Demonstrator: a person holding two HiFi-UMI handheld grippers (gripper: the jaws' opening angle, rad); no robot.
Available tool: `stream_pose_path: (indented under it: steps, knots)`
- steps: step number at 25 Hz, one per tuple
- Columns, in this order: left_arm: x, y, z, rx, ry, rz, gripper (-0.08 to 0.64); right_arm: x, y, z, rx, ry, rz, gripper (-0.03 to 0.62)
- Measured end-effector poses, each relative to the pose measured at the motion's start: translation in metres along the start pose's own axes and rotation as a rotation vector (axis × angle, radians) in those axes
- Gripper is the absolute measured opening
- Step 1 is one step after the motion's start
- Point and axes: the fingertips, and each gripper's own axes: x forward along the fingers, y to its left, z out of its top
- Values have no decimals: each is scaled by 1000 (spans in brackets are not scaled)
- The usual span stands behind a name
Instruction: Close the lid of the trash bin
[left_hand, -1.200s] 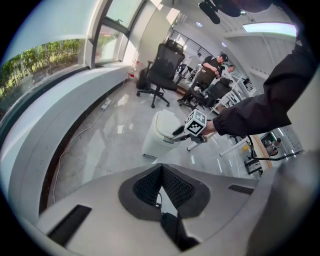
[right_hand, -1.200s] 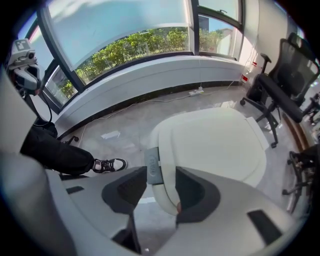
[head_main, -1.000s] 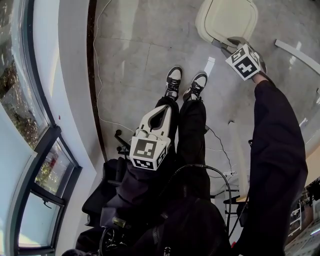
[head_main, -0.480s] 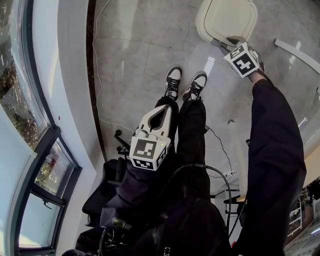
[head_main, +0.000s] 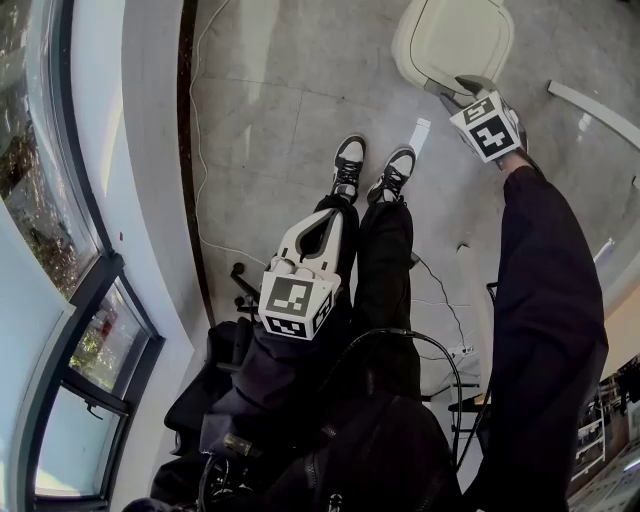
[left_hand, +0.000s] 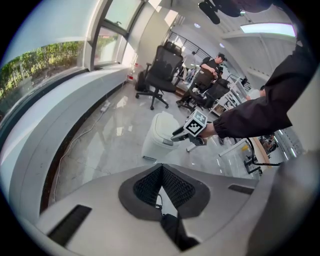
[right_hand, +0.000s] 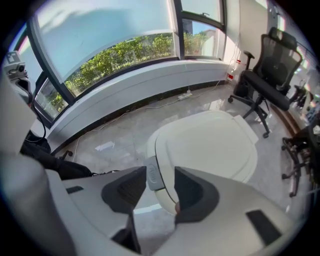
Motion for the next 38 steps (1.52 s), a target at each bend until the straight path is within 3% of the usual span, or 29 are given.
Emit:
stream_pose_path:
  steps: [7,11,20,24,29,33,38]
  knots:
    - [-14,-19,43,50,-77,-27,2,-73,16,19,141,-151,-63,175]
    - [-35,-43,84,94,-134,-50,2,-140,33,28,236,-255,-129,74]
    - [-100,-122,200,219,-314,-152,2,-336,53,78,413,-526,-351,6]
    - [-149,-178,237,278,-375,-208,2,-436,81,98,443,-646,-431,6]
    - [-210,-229,303,350,-516,-265,2,-551,95,132,490,-845,-548,6]
    - [-257,-251,322,377,-573,-275,2,-629,121,148,472,-975,-599,6]
    - [-295,-279,338,409,-616,-303,2,-698,134,157,418,-1062,-681,6]
